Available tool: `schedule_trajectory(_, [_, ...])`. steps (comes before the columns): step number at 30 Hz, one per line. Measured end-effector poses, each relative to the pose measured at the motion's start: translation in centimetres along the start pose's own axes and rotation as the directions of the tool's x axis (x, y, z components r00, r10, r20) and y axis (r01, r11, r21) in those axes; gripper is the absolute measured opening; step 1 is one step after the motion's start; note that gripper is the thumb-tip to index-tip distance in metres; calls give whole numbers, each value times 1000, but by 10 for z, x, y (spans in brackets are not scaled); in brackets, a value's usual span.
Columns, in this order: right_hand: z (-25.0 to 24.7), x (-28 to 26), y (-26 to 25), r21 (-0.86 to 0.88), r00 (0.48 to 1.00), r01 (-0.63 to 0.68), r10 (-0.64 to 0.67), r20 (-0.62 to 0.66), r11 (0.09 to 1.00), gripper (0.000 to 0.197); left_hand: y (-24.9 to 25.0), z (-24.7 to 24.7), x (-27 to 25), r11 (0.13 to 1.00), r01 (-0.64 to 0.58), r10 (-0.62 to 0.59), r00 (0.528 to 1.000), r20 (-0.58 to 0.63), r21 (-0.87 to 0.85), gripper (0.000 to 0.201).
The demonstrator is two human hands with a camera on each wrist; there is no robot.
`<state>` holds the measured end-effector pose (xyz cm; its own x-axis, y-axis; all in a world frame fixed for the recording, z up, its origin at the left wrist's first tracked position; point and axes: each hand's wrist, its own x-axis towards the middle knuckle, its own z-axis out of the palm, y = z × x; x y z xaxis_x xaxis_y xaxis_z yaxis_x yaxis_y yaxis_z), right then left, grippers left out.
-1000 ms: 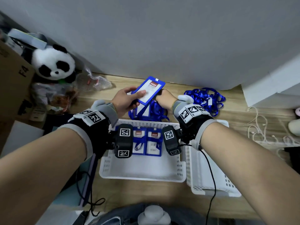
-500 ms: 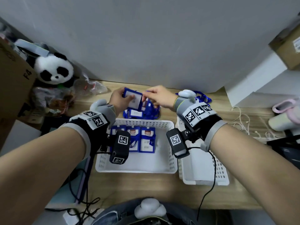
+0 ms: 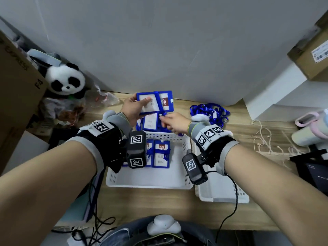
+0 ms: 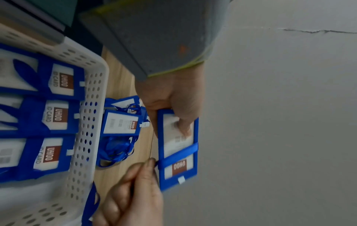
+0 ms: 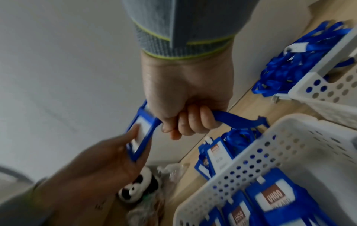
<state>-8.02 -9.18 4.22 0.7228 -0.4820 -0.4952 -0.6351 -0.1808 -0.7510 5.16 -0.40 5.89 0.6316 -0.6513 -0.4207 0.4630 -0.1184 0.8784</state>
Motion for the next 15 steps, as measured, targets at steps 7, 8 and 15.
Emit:
schedule_trajectory(7, [-13, -4, -14, -46, 993, 119, -118, 21, 992, 41, -8, -13, 4, 920, -90, 148, 981, -125, 382, 10])
schedule_trajectory(8, [-20, -4, -17, -26, 990, 140, -141, -26, 990, 41, -7, -15, 2, 903, -86, 134, 987, -86, 420, 12])
schedule_trajectory(15, [-41, 2, -22, 46, 969, 169, -158, -189, 984, 38, 7, -5, -19, 933, 13, -155, 916, 369, 359, 8])
